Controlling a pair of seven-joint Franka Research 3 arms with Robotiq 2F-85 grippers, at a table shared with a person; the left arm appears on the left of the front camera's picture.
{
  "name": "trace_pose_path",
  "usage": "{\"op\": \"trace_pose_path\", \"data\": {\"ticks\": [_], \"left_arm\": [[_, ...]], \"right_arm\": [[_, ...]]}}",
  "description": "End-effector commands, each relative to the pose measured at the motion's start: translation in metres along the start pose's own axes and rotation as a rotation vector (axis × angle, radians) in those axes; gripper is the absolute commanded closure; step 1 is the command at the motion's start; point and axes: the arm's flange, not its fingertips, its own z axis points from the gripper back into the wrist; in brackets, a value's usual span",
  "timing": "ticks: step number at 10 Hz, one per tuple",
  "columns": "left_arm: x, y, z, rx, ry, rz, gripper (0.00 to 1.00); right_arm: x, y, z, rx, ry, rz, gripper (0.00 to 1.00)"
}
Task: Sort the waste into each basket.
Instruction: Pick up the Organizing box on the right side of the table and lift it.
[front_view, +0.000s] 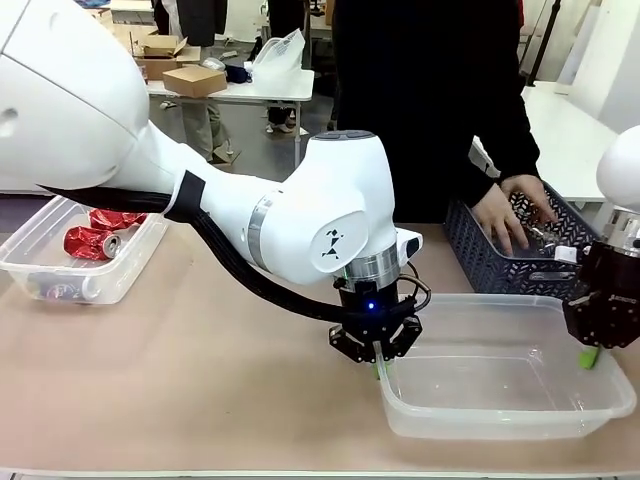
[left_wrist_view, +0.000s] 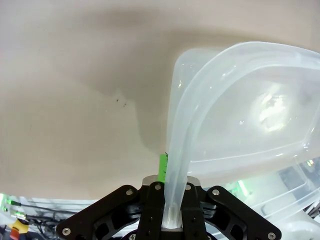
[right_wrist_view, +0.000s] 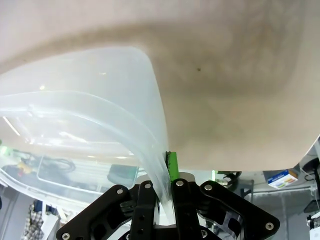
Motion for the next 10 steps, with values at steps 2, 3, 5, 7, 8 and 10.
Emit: {"op": "trace_pose_path", "data": {"ticks": [2,3,5,7,8,10], "left_arm": [[-0.002,0.010,0.013,0.007,-0.036,-0.007,1.00],[-0.003,0.010,0.030,-0.004,-0.024,-0.001,1.00],[-0.007,0.012,0.081,-0.009,-0.043,-0.032,1.00],[-0.003,0.027,0.136,-0.004,-0.074,-0.019,1.00],[-0.007,0.045,0.161,-0.038,-0.081,-0.016,1.00],[-0.032,0.094,0.203,-0.043,-0.157,0.058,1.00]], "right_arm": [[-0.027,-0.004,-0.018,-0.017,-0.022,-0.057,1.00],[-0.034,0.001,0.000,0.039,0.036,-0.093,1.00],[-0.061,0.031,0.055,-0.045,0.033,-0.095,1.00],[-0.077,0.074,0.112,-0.062,-0.030,-0.044,1.00],[-0.067,0.096,0.132,-0.056,-0.072,-0.032,1.00],[-0.036,0.135,0.143,-0.046,-0.048,0.037,1.00]]}}
